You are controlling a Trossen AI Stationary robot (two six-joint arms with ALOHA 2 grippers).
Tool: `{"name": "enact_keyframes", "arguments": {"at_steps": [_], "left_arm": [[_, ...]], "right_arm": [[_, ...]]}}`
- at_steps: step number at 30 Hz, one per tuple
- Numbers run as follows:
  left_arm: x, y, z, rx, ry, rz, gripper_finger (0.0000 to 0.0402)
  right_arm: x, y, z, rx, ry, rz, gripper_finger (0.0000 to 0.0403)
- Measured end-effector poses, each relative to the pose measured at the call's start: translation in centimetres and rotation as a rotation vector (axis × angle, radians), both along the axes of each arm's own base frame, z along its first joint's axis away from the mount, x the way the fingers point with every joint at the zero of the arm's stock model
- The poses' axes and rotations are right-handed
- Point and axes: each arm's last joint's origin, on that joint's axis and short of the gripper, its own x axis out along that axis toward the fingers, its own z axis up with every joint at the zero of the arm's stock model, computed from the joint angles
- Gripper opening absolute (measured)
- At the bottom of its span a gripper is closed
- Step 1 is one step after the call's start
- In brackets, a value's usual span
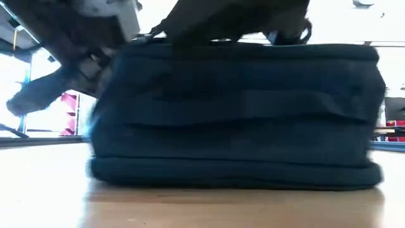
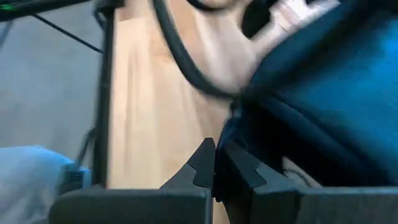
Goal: Unpack backpack
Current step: Close the black backpack
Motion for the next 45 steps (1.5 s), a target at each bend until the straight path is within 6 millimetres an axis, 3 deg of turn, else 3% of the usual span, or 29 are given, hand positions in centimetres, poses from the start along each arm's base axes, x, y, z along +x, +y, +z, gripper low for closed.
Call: {"name": "enact_keyframes", "arguments": {"at_steps": [8, 12, 16, 21, 24, 27, 30, 34, 39, 45], "left_arm": [[-3.8, -3.8, 3.2, -0.319, -0.077, -0.061, 0.0002], [-4.8, -5.5, 3.2, -0.352, -0.148, -0.104, 0.0023], [-5.3, -4.3, 1.4, -0.250, -0.226, -0.061, 0.0078], [-5.0, -0.7, -0.7, -0.154, -0.232, 0.064, 0.0164], [-4.7, 0.4, -0.1, -0.171, -0.221, 0.104, 0.0210], [-4.6, 0.0, 1.3, -0.261, -0.175, 0.083, 0.0238], [-4.7, -1.1, 2.6, -0.369, -0.197, 0.064, 0.0245], [-4.2, -3.8, 2.9, -0.496, -0.335, -0.052, 0.0244], [-2.3, -6.2, 1.6, -0.486, -0.490, -0.162, 0.0238], [-0.2, -6.2, -0.6, -0.391, -0.513, -0.197, 0.0221]], "right_arm": [[1.5, -1.7, 0.2, -0.008, -0.009, 0.012, 0.0000], [1.6, -1.9, 0.2, -0.018, -0.009, 0.019, 0.0000], [1.4, -1.2, 0.4, -0.002, -0.026, 0.028, 0.0000], [0.8, -0.1, 0.7, 0.034, -0.061, 0.040, 0.0000], [0.9, 0.2, 0.9, 0.046, -0.090, 0.037, 0.0000], [1.0, 0.2, 1.0, 0.050, -0.105, 0.029, 0.0000], [1.2, -0.1, 1.0, 0.043, -0.105, 0.029, 0.0000], [1.5, -0.5, 1.1, 0.015, -0.112, 0.036, 0.0000], [1.7, -0.7, 1.2, 0.009, -0.119, 0.037, 0.0000], [1.6, -0.5, 1.1, 0.008, -0.118, 0.042, 0.0000]]}}
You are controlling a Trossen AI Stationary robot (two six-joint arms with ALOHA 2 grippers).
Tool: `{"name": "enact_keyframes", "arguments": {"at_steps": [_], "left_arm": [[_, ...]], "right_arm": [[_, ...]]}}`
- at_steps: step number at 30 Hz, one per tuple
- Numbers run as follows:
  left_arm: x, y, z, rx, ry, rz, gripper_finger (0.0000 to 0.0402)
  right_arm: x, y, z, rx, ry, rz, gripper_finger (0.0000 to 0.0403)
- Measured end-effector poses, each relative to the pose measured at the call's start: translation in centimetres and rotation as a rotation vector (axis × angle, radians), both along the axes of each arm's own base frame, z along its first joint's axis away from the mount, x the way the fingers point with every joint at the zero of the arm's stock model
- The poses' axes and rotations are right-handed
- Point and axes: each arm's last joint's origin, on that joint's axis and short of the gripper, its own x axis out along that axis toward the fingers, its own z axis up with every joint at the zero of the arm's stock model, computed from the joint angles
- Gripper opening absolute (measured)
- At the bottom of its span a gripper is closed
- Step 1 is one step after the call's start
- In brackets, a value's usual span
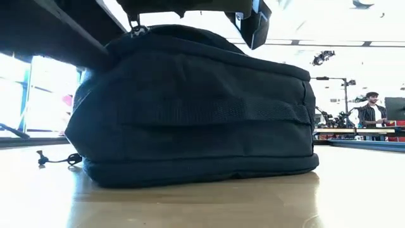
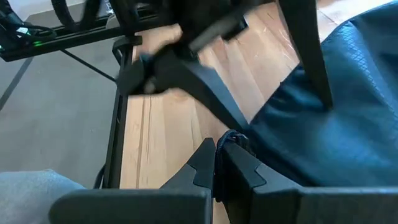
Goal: Unpack backpack
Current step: Close the black backpack
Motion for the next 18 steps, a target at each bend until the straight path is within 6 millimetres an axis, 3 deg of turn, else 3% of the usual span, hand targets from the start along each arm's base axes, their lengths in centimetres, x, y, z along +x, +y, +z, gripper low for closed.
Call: {"name": "enact_keyframes", "arguments": {"at_steps": [6, 12, 18], "left_arm": [[1.0, 0.3, -0.6, -0.067, 0.018, -0.015, 0.0162], [0.9, 0.0, -0.6, -0.082, 0.024, -0.023, 0.0016], [-0.4, -0.7, -0.9, -0.043, 0.060, -0.037, 0.0002]], "right_arm": [[-0.3, 0.2, -0.2, 0.011, 0.017, -0.012, 0.0000], [-0.9, 0.2, -0.8, 0.032, 0.084, -0.047, 0.0000], [-2.4, 0.3, -1.8, 0.055, 0.202, -0.121, 0.0000]]}}
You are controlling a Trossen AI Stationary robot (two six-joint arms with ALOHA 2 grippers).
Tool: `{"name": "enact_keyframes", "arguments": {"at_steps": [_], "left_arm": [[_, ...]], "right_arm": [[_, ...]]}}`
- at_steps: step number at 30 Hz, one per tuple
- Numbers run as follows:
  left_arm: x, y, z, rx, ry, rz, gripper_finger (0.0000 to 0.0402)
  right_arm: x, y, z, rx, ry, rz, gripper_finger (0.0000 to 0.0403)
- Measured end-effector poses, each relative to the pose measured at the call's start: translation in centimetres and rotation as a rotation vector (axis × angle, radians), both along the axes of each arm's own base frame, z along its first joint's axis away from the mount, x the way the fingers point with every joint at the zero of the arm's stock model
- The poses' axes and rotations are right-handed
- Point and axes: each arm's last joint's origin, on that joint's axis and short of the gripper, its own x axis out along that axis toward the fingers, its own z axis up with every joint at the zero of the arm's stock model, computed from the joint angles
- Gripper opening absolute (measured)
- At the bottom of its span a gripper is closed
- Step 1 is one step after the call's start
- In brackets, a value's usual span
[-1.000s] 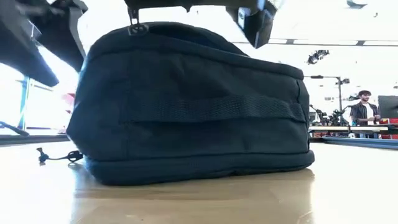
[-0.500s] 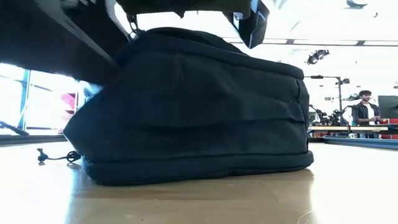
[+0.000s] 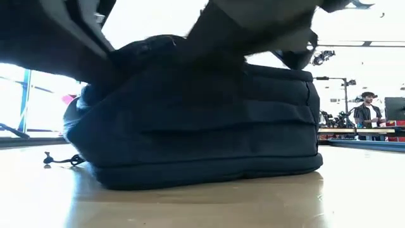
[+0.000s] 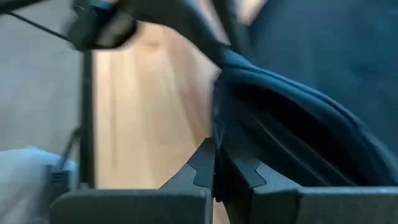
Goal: Unpack backpack
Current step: Close the black backpack
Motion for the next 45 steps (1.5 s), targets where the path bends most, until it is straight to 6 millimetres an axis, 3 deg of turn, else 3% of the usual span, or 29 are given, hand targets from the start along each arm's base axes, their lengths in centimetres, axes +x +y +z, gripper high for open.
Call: {"name": "enact_keyframes", "arguments": {"at_steps": [6, 14, 18, 25, 32, 39, 45], "left_arm": [[-2.0, -0.5, -0.6, 0.053, 0.066, -0.003, 0.0001], [-3.4, -0.4, -1.0, 0.140, 0.117, 0.019, 0.0000], [-3.5, 0.5, -1.1, 0.199, 0.112, 0.070, 0.0000], [-3.0, 3.3, -1.9, 0.368, 0.143, 0.093, 0.0035], [-4.7, 6.7, -0.4, 0.243, 0.183, 0.148, 0.0104], [-7.7, 6.0, 2.7, 0.114, 0.139, 0.094, 0.0128], [-9.9, 4.5, 3.5, 0.003, 0.116, 0.057, 0.0129]], "right_arm": [[-2.1, 0.0, -0.6, -0.026, 0.140, -0.064, 0.0000], [-6.1, -1.0, 2.0, -0.114, 0.290, -0.169, 0.0000], [-7.2, -0.4, 2.6, -0.091, 0.300, -0.164, 0.0000], [-4.1, 2.3, 1.5, 0.043, 0.104, 0.035, 0.0000], [1.0, 0.2, 0.6, 0.035, -0.082, 0.052, 0.0000], [3.0, -2.3, 0.8, -0.020, -0.106, 0.044, 0.0000], [3.3, -2.7, 0.8, -0.038, -0.107, 0.043, 0.0000]]}}
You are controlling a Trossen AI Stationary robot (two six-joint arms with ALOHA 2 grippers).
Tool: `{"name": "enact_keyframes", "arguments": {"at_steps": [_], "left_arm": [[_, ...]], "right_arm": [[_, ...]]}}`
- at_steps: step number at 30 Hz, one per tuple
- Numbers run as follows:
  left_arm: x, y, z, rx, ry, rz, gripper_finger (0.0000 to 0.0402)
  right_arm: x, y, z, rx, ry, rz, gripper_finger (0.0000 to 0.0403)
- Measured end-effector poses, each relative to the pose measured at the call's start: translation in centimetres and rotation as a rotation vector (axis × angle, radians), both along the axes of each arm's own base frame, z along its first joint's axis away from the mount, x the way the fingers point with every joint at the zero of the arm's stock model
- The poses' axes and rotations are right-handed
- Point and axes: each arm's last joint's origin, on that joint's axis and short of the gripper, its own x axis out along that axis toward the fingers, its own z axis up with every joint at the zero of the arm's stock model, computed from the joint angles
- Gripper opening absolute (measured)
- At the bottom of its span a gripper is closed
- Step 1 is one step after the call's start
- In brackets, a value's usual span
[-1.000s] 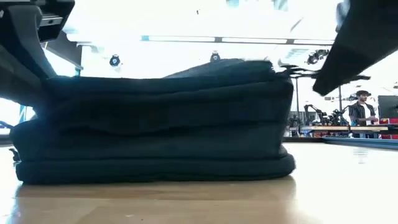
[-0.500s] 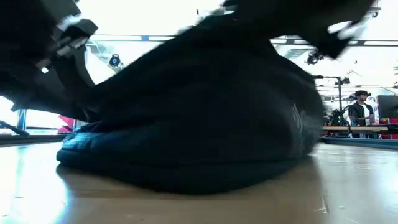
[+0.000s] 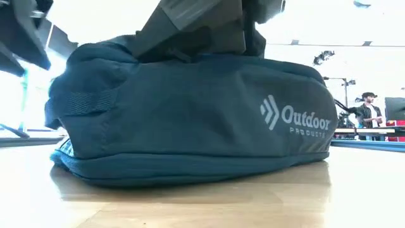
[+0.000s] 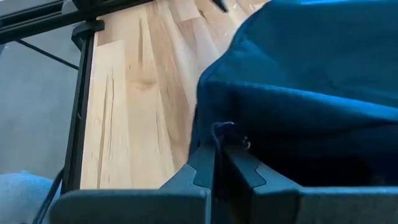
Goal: Unpack backpack
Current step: Close the black backpack
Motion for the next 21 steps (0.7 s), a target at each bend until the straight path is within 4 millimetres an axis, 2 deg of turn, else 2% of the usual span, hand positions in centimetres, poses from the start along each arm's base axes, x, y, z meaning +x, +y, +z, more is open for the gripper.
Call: {"name": "enact_keyframes", "arguments": {"at_steps": [4, 8, 11, 15, 17, 21], "left_arm": [[-1.9, 0.5, -0.4, 0.022, 0.055, 0.075, 0.0129], [-1.5, -0.4, -0.2, -0.108, -0.041, 0.108, 0.0129], [0.3, -2.3, 0.2, -0.221, -0.177, 0.051, 0.0129], [3.4, -4.2, 0.3, -0.250, -0.272, -0.134, 0.0129], [4.8, -4.5, -0.1, -0.221, -0.306, -0.205, 0.0129], [7.3, -4.2, -1.2, -0.145, -0.316, -0.235, 0.0129]], "right_arm": [[-0.1, 0.2, 0.0, -0.002, 0.001, 0.008, 0.0000], [-0.5, 0.8, 0.0, -0.006, -0.004, 0.014, 0.0000], [-0.8, 1.2, 0.0, 0.000, -0.004, 0.020, 0.0000], [-1.1, 1.7, 0.0, 0.015, -0.004, 0.026, 0.0000], [-1.2, 1.8, 0.0, 0.015, -0.004, 0.029, 0.0000], [-1.3, 2.0, 0.0, 0.019, -0.004, 0.030, 0.0000]]}}
